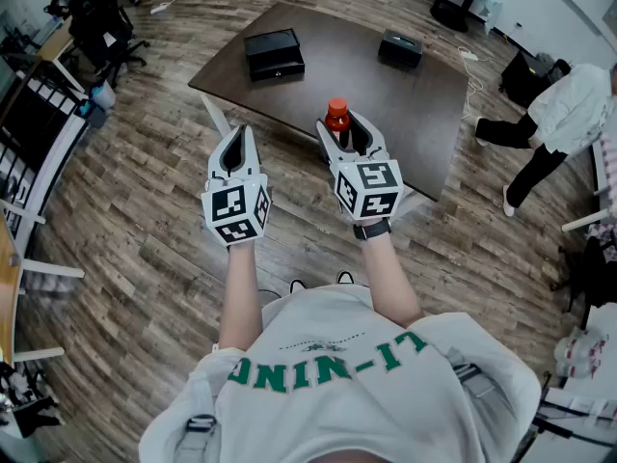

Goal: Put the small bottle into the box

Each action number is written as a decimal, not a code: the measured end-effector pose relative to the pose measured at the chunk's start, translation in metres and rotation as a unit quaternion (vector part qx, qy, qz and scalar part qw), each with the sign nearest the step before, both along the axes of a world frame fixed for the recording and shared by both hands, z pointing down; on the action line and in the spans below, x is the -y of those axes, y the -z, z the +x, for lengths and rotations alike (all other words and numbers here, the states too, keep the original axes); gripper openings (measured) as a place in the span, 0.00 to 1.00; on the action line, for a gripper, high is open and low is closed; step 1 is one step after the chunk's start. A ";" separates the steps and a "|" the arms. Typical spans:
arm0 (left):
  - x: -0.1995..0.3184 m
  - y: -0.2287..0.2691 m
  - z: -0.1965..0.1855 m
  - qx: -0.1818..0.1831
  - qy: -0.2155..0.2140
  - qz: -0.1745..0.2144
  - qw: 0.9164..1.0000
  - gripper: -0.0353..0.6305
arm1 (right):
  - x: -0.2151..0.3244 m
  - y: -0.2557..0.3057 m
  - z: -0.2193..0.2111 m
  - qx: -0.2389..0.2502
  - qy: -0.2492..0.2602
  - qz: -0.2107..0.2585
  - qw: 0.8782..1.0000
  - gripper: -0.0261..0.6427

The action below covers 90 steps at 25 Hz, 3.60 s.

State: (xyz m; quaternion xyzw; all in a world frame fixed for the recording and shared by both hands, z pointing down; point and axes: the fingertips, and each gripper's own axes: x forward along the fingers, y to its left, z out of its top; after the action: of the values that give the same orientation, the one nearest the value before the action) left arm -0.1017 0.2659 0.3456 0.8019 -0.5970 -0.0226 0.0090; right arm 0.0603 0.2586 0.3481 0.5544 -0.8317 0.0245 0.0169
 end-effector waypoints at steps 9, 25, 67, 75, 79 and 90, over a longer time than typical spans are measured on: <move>0.007 -0.022 -0.030 -0.010 0.001 -0.022 1.000 0.07 | 0.003 -0.023 -0.032 0.013 0.010 -0.028 0.999 0.39; 0.201 -0.050 -0.020 0.008 0.012 -0.048 0.999 0.07 | 0.214 -0.068 -0.030 0.083 0.044 -0.065 0.993 0.39; 0.659 -0.115 -0.030 0.025 -0.002 -0.081 0.996 0.07 | 0.667 -0.189 -0.085 -0.161 0.244 -0.143 0.946 0.39; 0.698 -0.123 -0.047 0.019 -0.012 -0.084 0.996 0.07 | 0.702 -0.247 -0.107 -0.250 0.293 -0.188 0.904 0.39; 0.713 -0.133 -0.049 0.015 -0.015 -0.095 0.995 0.07 | 0.709 -0.279 -0.111 -0.286 0.317 -0.216 0.878 0.39; 0.739 -0.169 -0.054 -0.008 -0.011 -0.126 0.992 0.07 | 0.730 -0.370 -0.112 -0.363 0.355 -0.263 0.820 0.39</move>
State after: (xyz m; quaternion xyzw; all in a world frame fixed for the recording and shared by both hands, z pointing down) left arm -0.1556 -0.4736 0.5145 0.8009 -0.5858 0.0463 0.1149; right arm -0.0515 -0.4717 0.7182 0.1637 -0.8667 0.0315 0.4702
